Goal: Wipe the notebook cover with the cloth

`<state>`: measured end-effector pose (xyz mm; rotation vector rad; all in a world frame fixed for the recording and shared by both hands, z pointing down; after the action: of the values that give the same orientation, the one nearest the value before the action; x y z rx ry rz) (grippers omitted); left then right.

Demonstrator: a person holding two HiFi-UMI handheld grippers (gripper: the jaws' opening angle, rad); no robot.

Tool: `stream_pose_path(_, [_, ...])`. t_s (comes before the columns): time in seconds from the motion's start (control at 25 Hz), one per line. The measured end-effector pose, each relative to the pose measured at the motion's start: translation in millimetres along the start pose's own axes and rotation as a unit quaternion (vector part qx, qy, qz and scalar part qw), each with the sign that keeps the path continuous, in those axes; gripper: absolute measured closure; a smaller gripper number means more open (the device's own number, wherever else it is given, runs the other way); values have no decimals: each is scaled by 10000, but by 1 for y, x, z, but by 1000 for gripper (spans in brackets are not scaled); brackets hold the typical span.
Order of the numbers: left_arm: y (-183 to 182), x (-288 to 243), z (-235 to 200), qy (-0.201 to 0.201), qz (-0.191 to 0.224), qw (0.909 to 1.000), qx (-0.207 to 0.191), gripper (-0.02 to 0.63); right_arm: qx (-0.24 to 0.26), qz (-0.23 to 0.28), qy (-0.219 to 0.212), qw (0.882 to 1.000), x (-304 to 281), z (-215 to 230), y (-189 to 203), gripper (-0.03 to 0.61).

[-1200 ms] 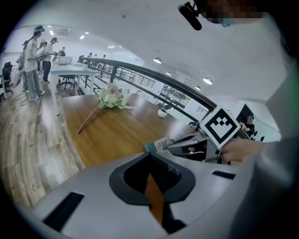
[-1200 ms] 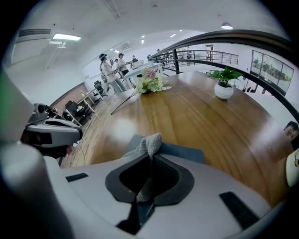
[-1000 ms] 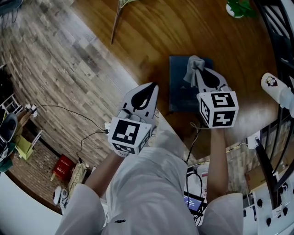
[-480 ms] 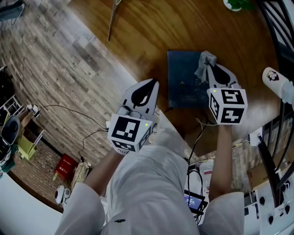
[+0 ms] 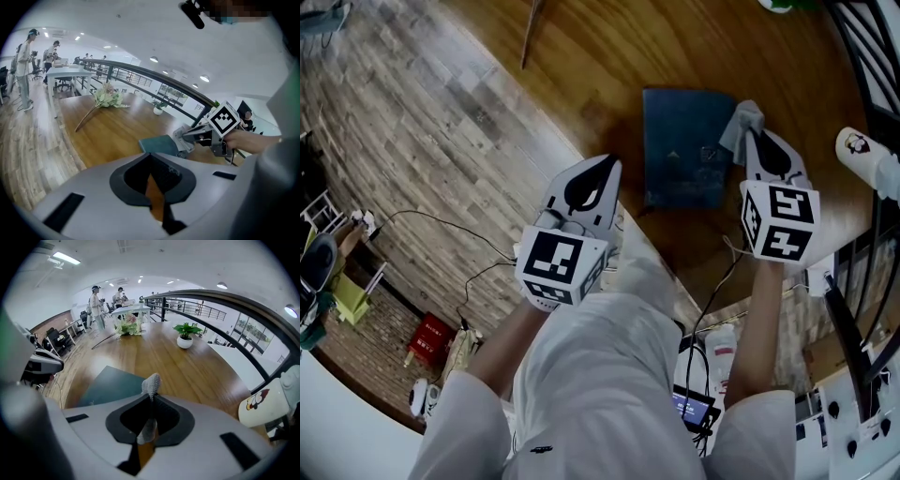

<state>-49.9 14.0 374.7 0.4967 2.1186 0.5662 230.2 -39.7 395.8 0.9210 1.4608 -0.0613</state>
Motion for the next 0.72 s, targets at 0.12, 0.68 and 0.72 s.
stream_pose_path(0.12, [4,6,0,-12,20,10000,-20,594,-2,-13,95,10000,13,-3,6,551])
stream_pose_path(0.68, [17,24,1,-62,65,10000,43,594,-174,-186,-110,9996,2,-49,29,552])
stream_pose_path(0.72, [19,25,0,-82,12,9999,79,594,-174,-188,-98,9996,1,-51,28,552])
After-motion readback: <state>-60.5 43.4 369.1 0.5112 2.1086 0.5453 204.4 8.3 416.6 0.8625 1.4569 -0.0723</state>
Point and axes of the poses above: the fingertips, and each gripper's own axes: x backward along the fingers, z to its right, y out of its underside, the point moved 10 cm from there along x, backward along the fingers, and after that the axes turned 15 degrees about x, right-handed, at the moved point
